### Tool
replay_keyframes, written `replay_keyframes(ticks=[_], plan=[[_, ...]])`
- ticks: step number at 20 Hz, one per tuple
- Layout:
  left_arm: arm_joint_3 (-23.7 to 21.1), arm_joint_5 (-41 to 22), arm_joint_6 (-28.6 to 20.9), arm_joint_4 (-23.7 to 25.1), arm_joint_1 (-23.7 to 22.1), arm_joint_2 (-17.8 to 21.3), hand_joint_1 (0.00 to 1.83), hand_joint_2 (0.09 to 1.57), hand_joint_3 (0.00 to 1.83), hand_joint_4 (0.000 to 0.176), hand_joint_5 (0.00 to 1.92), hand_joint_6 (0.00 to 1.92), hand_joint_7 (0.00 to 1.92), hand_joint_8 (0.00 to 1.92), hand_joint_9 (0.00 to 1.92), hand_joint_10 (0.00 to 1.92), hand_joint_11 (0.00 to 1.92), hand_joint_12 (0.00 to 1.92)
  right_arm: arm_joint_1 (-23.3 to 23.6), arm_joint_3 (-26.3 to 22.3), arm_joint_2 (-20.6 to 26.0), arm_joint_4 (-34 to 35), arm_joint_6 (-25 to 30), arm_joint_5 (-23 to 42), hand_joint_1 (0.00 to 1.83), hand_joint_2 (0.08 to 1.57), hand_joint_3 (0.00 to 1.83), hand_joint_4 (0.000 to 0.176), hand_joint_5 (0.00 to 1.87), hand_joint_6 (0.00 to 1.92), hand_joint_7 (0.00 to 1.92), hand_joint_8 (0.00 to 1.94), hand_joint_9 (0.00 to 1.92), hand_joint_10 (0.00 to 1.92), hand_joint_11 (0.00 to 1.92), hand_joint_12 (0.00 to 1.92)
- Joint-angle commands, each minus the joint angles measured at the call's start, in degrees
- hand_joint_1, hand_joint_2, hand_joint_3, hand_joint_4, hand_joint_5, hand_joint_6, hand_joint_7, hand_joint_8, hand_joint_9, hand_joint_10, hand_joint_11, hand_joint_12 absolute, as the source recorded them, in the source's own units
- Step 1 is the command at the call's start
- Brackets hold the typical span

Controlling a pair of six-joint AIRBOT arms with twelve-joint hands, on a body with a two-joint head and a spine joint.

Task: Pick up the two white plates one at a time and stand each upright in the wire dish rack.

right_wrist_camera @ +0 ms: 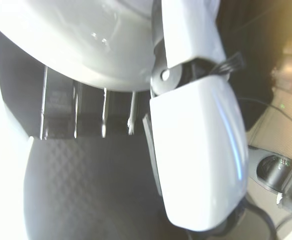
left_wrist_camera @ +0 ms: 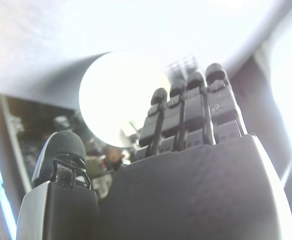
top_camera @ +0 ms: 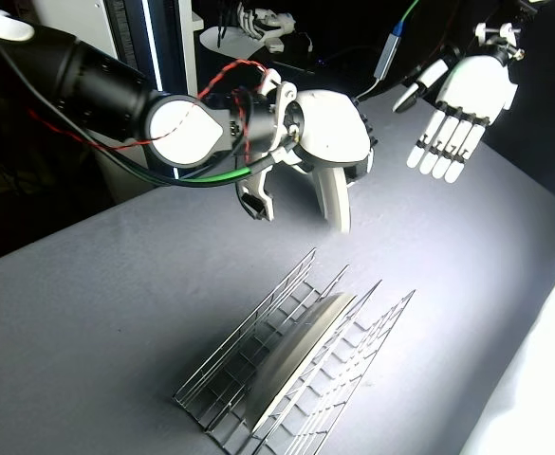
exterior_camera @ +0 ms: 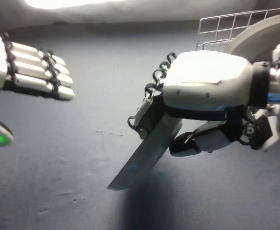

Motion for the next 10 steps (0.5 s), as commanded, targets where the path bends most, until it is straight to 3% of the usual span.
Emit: replay_keyframes(ticks=[1,6,10], plan=[[0.0,-0.2,-1.0,-4.3,-1.1,0.9,0.0,1.24,0.0,0.0,0.04,0.01,0.02,0.0,0.0,0.0,0.0,0.0,1.4,-0.8,0.7,4.0,0.4,8.0,1.39,1.08,0.0,0.0,0.98,0.97,1.1,0.72,1.0,1.06,0.87,1.16],[-1.0,-0.4,-1.9,-4.3,-2.6,2.4,0.0,1.23,0.0,0.0,0.04,0.0,0.02,0.0,0.0,0.0,0.0,0.0,1.9,-3.5,4.2,13.2,0.6,10.3,1.38,1.08,0.0,0.0,0.97,0.95,1.09,0.78,0.98,1.09,0.87,1.16],[0.1,-2.0,-1.7,-4.3,-4.2,2.1,0.0,1.23,0.0,0.0,0.04,0.0,0.01,0.0,0.0,0.0,0.0,0.0,2.6,-4.0,5.9,19.3,1.3,11.4,1.38,1.09,0.0,0.0,0.94,1.03,1.05,0.8,0.98,1.09,0.88,1.14]])
